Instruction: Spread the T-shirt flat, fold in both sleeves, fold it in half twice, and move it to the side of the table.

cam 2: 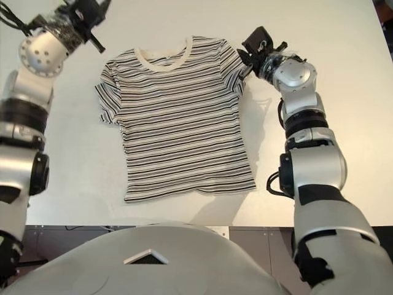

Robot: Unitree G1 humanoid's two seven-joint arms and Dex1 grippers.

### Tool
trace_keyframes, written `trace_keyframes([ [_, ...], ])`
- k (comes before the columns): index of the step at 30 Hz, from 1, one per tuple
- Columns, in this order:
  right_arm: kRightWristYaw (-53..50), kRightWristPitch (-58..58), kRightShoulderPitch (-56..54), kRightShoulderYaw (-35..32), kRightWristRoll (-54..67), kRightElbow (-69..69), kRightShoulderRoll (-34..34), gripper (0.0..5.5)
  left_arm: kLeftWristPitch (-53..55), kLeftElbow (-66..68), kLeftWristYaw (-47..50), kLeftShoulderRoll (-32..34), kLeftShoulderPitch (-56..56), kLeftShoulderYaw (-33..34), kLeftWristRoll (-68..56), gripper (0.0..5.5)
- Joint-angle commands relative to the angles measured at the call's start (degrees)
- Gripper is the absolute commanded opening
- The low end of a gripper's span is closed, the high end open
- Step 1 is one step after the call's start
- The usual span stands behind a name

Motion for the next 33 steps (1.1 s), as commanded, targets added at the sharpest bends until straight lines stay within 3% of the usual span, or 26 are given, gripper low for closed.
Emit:
trace_keyframes([
  [1,16.1,-2.4,16.7,1.7,7.0,-28.2,-8.1,0.78,10.0,-38.6,-12.2,9.6,30.5,-0.6,-9.7,0.57],
  [4,23.0,-0.4,26.8,2.1,10.1,-41.6,-13.5,0.78,14.5,-52.6,-17.1,14.6,43.2,0.1,-13.8,0.57],
  [8,28.3,1.7,36.4,2.9,11.0,-50.6,-18.0,0.78,17.1,-59.2,-21.4,18.8,50.9,-0.5,-10.8,0.57],
  [15,33.3,4.5,50.3,7.8,6.7,-60.4,-25.5,0.78,14.1,-55.2,-23.5,25.0,57.7,-1.7,1.2,0.57],
  [19,35.4,13.2,53.6,7.6,12.7,-70.0,-28.2,0.78,8.4,-51.4,-23.0,28.3,60.3,-0.7,3.6,0.57],
  [25,31.3,23.8,44.7,1.3,21.0,-71.1,-24.3,0.78,5.3,-54.2,-23.6,29.5,62.0,4.8,-4.6,0.57],
  [29,26.7,23.1,33.8,-2.3,20.3,-58.3,-20.8,0.78,13.8,-62.5,-23.6,25.6,59.2,8.6,-16.6,0.57],
  [33,19.6,17.9,24.7,-0.2,13.1,-43.9,-15.5,0.78,23.6,-66.6,-21.8,21.1,53.1,12.2,-27.9,0.57],
])
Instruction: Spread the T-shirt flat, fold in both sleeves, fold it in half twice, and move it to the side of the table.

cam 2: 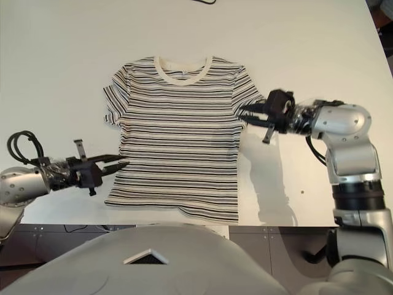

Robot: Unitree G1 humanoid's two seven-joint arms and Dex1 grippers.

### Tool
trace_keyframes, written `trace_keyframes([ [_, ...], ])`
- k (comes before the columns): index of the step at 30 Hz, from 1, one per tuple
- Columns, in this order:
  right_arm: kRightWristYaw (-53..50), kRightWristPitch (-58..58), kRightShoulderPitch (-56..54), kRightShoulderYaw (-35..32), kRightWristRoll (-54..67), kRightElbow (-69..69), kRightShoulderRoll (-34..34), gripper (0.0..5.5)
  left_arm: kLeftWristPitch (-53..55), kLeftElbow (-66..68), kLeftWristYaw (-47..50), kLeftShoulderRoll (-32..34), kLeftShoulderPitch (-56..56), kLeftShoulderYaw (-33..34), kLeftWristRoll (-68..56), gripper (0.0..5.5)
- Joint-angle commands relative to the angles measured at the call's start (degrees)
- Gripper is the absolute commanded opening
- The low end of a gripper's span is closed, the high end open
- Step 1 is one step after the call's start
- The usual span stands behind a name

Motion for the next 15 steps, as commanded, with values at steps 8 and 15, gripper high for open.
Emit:
trace_keyframes([
  [8,-15.6,-16.8,-14.1,9.4,-22.6,39.7,6.7,0.78,11.5,11.2,6.9,-7.6,-13.8,-1.1,5.4,0.57],
  [15,-18.3,-24.3,-18.4,10.5,-25.0,50.8,8.9,0.78,9.1,26.6,13.7,-15.5,-23.3,-4.7,15.3,0.57],
])
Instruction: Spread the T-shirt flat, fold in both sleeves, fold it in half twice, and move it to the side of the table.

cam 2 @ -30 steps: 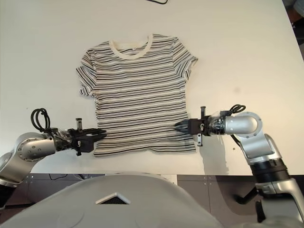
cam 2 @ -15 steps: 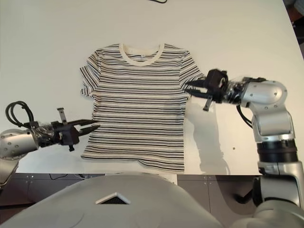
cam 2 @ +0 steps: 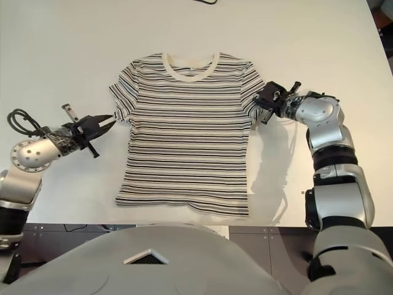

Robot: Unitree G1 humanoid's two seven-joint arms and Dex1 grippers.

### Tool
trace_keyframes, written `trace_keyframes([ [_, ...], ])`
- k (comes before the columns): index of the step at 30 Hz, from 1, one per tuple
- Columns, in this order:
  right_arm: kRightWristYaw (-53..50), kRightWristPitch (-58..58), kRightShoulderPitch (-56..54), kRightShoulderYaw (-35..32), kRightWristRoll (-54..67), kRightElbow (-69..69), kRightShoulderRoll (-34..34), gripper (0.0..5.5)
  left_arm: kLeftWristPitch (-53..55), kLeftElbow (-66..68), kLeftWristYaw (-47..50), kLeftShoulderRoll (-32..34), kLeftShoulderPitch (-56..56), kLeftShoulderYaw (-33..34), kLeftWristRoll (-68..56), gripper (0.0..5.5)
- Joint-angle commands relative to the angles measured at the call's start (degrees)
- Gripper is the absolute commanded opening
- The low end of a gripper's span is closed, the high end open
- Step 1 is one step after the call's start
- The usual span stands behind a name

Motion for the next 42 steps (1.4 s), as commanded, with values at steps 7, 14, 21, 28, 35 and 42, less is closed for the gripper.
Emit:
trace_keyframes([
  [7,1.6,-3.6,-2.3,-1.9,1.9,3.7,3.9,0.78,-2.2,15.1,6.1,-9.1,-14.3,-3.8,7.4,0.57],
  [14,2.9,-2.2,-2.6,-8.0,8.4,-0.7,4.6,0.78,-3.1,24.1,1.1,-7.6,-11.9,-8.6,11.0,0.57],
  [21,3.2,0.7,3.7,-13.1,11.2,-6.9,0.1,0.78,-0.3,18.6,0.4,-3.3,-6.0,-4.1,9.0,0.57],
  [28,5.6,7.5,13.3,-14.5,15.9,-25.3,0.1,0.78,3.5,4.4,3.8,-5.3,-3.2,4.2,4.0,0.57],
  [35,14.5,13.0,19.4,-8.0,18.3,-41.7,0.3,0.78,-3.3,-6.7,-1.8,-5.2,-1.2,-2.7,5.2,0.57],
  [42,17.2,5.9,19.5,-0.6,8.2,-36.8,-2.1,0.78,-11.2,1.4,-6.6,-1.8,0.8,-8.8,9.8,0.57],
])
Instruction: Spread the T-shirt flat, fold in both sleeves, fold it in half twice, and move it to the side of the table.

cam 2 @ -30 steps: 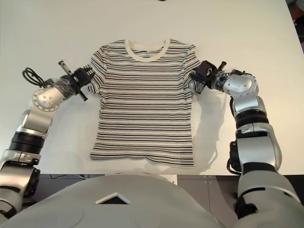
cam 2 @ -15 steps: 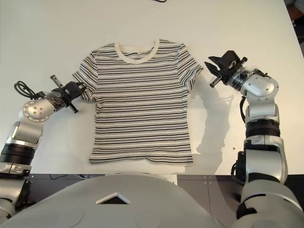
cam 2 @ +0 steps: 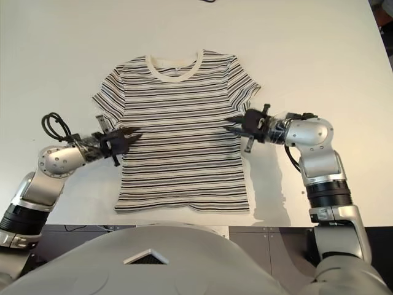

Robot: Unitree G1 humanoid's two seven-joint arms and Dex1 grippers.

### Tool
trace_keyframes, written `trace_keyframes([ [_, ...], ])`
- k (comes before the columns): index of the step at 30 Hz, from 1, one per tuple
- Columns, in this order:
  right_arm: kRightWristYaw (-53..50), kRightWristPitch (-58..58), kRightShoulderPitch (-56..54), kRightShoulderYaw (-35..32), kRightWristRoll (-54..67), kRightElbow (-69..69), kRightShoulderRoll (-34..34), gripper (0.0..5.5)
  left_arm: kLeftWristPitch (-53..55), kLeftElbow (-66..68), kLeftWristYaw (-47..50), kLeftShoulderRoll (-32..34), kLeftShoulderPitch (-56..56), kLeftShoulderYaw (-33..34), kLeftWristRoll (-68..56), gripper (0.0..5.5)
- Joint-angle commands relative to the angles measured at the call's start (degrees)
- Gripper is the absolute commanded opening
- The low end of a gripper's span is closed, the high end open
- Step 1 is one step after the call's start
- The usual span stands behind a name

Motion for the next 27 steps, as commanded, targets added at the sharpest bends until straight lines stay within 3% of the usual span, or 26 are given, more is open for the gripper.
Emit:
trace_keyframes([
  [1,-2.5,-4.7,-3.1,2.8,-6.3,6.0,0.2,0.78,-3.6,8.1,0.5,0.2,-2.7,-3.0,4.9,0.57],
  [7,-16.0,-12.7,-14.4,4.8,-16.5,23.8,4.3,0.78,-8.6,26.9,7.5,-3.6,-13.9,-5.6,11.0,0.57],
  [12,-18.9,-17.8,-14.7,4.3,-16.1,25.6,5.2,0.78,-10.1,27.0,11.1,-4.8,-16.0,-2.8,9.0,0.57],
  [18,-10.2,-9.5,-5.4,-1.0,-1.4,5.5,1.5,0.78,-3.2,3.7,9.0,-3.9,-5.9,3.2,1.3,0.57],
  [22,-7.3,-7.0,2.7,-1.1,-0.8,-4.1,-2.7,0.78,1.0,-11.1,4.7,-0.7,5.6,2.1,1.1,0.57],
  [27,-2.7,-6.0,10.2,1.3,-2.9,-7.7,-7.2,0.78,0.5,-14.9,-1.8,5.2,14.1,0.6,1.5,0.57],
])
